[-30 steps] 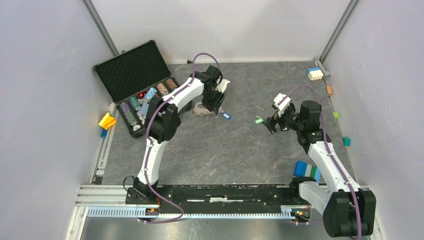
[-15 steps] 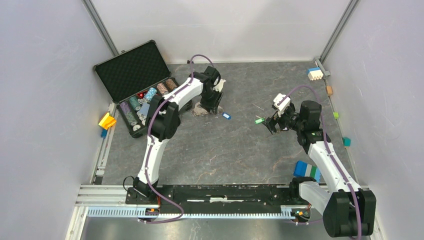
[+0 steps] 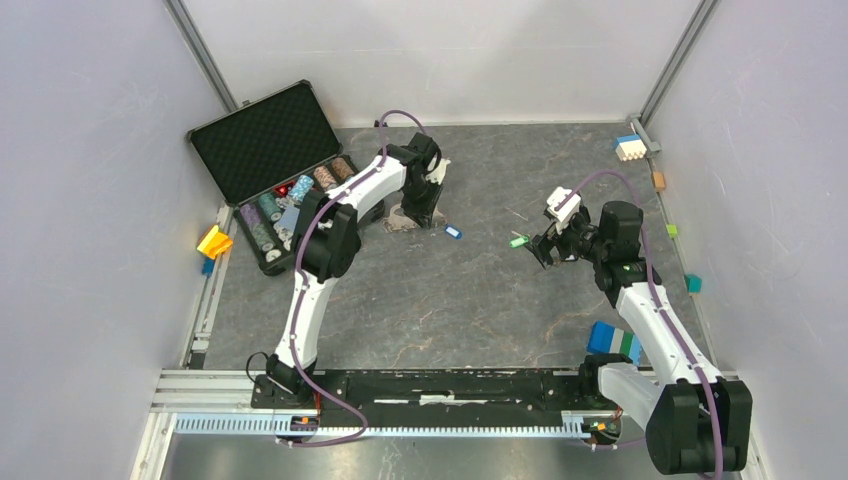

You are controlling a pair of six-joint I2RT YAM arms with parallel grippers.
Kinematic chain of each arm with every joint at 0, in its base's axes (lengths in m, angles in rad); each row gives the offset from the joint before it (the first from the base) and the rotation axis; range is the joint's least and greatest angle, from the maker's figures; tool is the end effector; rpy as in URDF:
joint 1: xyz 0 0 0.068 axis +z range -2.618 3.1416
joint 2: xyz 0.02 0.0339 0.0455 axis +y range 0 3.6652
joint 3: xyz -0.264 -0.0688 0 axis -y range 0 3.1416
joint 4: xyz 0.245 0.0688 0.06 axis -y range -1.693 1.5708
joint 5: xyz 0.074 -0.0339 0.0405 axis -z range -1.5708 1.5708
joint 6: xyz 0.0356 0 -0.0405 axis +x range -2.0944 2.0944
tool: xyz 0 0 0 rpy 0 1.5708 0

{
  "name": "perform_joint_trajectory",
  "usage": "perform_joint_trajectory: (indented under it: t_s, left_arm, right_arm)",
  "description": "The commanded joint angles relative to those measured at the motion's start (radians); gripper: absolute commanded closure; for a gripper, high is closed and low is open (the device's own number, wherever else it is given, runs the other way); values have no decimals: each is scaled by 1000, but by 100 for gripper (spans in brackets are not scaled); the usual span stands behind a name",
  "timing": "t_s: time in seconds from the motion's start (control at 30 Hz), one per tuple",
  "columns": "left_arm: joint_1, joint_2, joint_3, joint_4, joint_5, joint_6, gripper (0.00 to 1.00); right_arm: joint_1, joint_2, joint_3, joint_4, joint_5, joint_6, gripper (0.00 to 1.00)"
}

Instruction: Put the keys on the keyring

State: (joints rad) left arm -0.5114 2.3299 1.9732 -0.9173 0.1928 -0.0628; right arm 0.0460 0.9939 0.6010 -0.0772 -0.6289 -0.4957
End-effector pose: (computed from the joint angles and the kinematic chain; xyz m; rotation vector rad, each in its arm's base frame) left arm 0.4188 -0.2429 0.1715 0.6826 2.8046 -0.3899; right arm 0.2158 0.0309 0.2498 -0.8846 1.7510 0.3468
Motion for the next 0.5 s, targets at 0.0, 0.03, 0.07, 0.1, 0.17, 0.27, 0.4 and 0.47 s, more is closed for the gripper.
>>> perform_joint_trajectory:
  t_s: [0.0,0.03,0.07,0.1,0.17,0.27,0.4,0.47]
  left_arm:
    - [9,9,4,20,11,-26,73]
    - [9,11,6,20,9,-26,74]
    - [9,11,5,20,7,-26,75]
    - [9,11,4,20,8,-26,76]
    - [10,12,3,19,3,-24,77]
    - [9,9,3,21,-13,-17,79]
    - [9,9,5,21,-31,-7,81]
    - [10,11,9,22,-38,-2,82]
  right_arm:
    - [5,-10,-1,13,-17,-7,2]
    - [6,-10,-1,13,-17,-7,2]
    - [7,-9,-1,14,-17,-7,2]
    - [6,-10,-1,13,-18,-7,2]
    - [7,-10,0,14,-19,-7,2]
    - [8,-10,-1,14,-19,-7,2]
    - [9,-10,-1,13,-19,-9,2]
    - [9,-9,-3,13,-19,-9,2]
